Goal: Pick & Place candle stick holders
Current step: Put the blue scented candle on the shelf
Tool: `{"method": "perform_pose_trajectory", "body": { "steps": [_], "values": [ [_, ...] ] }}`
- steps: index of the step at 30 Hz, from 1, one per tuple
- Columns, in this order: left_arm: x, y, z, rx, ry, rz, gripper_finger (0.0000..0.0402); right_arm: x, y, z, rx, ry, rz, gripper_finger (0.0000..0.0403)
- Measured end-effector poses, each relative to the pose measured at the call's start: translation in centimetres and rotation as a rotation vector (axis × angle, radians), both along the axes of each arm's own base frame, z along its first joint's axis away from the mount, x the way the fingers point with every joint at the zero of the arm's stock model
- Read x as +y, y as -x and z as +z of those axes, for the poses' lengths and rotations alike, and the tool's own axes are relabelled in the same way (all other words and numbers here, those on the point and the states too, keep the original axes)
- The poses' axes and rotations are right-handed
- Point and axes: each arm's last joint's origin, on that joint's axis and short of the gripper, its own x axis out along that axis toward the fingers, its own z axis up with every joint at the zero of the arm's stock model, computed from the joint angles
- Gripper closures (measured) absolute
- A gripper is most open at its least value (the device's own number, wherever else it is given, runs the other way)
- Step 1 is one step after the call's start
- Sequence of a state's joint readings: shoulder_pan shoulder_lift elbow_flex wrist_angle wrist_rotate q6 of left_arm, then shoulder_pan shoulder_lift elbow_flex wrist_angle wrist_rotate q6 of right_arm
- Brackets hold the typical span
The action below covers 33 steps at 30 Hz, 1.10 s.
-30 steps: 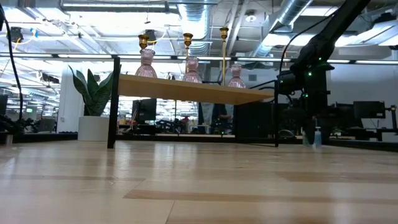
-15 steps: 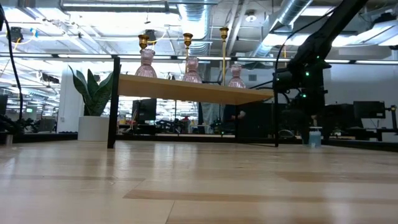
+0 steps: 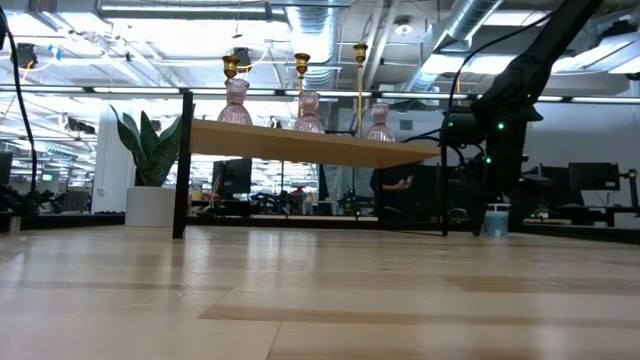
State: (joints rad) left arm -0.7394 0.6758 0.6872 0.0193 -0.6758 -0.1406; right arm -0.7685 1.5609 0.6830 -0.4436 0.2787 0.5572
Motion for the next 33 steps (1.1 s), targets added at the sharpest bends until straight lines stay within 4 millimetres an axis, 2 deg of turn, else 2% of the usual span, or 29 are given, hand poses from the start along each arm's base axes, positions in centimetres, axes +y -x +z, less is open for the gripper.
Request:
{"method": "perform_pose_trajectory", "body": {
  "steps": [8, 15, 29, 33],
  "values": [
    [0.0, 0.0, 0.0, 0.000, 0.000, 0.002, 0.0187, -1.1, 0.7, 0.4, -0.021, 0.061, -0.055, 0.0062],
    [0.0, 0.0, 0.0, -0.002, 0.002, 0.004, 0.0187, -1.3, 0.4, 0.6, -0.063, 0.082, -0.063, 0.0075],
    [0.0, 0.0, 0.0, -0.002, 0.002, 0.004, 0.0187, -1.2, 0.1, 0.3, -0.054, 0.075, -0.051, 0.0173],
    [0.0, 0.0, 0.0, -0.003, 0.002, 0.004, 0.0187, -1.2, 0.1, 0.3, -0.053, 0.078, -0.052, 0.0185]
  ]
}}
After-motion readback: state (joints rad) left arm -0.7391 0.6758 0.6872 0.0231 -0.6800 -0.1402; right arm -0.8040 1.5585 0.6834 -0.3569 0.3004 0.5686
